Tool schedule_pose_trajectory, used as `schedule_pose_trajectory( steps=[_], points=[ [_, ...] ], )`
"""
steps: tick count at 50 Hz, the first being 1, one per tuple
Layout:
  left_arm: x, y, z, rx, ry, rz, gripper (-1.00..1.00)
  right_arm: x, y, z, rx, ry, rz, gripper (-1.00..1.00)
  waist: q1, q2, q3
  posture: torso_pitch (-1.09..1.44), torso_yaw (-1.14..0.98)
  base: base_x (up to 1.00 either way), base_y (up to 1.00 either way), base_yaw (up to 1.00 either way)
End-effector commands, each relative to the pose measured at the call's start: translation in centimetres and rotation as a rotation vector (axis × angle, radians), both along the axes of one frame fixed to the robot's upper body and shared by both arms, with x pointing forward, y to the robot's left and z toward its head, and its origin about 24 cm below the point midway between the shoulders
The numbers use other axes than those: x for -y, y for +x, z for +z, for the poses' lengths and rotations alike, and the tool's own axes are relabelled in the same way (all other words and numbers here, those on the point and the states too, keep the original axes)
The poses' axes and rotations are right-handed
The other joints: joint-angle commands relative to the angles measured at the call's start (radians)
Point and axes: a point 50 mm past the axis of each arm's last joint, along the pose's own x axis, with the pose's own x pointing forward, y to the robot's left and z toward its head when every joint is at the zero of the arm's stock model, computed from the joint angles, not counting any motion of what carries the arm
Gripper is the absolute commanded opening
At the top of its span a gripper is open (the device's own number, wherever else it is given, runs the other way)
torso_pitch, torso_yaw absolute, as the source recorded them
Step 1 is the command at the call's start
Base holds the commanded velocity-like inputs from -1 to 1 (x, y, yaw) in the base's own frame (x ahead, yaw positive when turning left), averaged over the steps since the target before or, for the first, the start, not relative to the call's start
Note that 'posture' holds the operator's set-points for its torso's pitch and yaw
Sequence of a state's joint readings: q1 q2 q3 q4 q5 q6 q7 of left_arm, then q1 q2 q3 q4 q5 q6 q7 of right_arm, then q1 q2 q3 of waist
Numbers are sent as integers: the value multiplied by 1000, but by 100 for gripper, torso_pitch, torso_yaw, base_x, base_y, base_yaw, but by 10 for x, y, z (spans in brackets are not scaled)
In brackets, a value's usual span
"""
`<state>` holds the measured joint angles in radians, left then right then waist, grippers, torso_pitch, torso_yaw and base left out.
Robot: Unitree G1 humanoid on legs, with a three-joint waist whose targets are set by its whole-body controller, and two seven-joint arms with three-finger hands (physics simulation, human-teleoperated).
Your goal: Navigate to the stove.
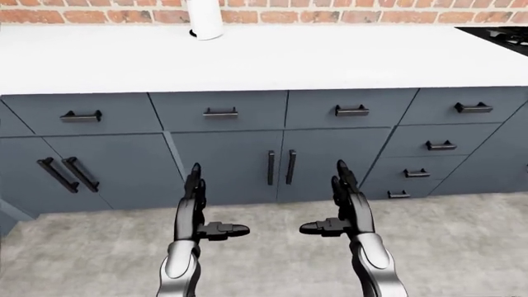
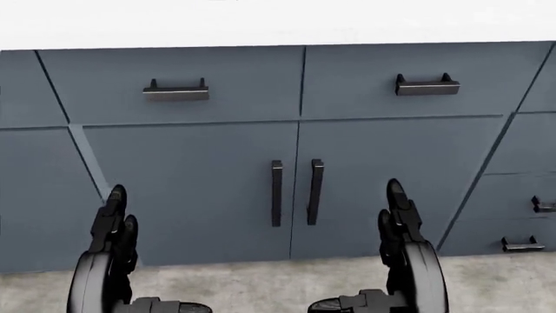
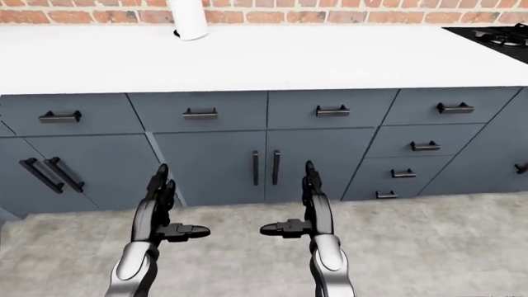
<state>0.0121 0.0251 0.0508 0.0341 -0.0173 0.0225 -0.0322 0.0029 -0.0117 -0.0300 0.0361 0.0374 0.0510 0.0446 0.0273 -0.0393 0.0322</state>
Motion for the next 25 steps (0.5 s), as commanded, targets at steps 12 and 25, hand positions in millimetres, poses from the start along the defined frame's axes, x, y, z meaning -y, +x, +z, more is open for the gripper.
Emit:
schedule_pose_trajectory(
  steps=[12,25],
  points=[
    [6,4,12,67,-6,-23,100,1,1,12,71,-19,11,100,-16,82,15,0,0,0,-67,0],
    [6,4,12,67,-6,-23,100,2,2,11,69,-15,4,100,0,6,-13,0,0,0,-67,0]
  ],
)
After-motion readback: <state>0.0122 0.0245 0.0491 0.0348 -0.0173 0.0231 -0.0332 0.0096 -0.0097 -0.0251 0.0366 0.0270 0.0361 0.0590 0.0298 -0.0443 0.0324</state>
